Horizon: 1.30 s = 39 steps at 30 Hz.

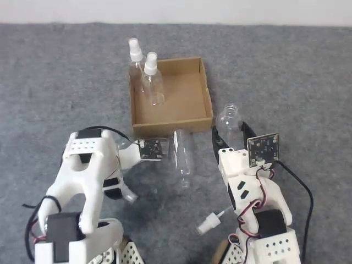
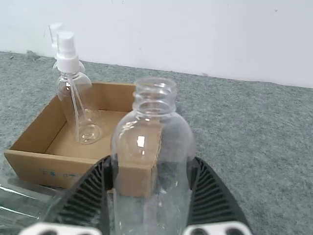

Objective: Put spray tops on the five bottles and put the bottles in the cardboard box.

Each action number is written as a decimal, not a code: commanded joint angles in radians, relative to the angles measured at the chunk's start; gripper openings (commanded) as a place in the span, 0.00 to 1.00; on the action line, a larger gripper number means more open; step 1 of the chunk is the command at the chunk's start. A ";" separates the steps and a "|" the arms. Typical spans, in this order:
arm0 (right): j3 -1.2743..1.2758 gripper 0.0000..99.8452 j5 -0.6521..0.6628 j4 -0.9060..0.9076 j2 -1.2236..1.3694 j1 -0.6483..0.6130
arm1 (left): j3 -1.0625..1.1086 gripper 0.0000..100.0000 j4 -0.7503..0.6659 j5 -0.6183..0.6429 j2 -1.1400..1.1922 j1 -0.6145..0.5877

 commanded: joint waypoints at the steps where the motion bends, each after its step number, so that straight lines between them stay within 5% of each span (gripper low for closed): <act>1: -0.012 0.01 -0.003 -0.024 -0.024 0.008 | 0.018 0.16 -0.064 -0.009 -0.014 0.002; 25: -0.012 0.01 -0.003 -0.024 -0.024 0.008 | -0.048 0.18 -0.135 0.315 -0.012 0.218; 34: -0.012 0.01 -0.003 -0.024 -0.025 0.010 | -0.148 0.22 -0.051 0.308 -0.011 0.222; 39: -0.012 0.01 -0.003 -0.024 -0.025 0.010 | -0.113 0.21 -0.058 0.201 -0.003 0.224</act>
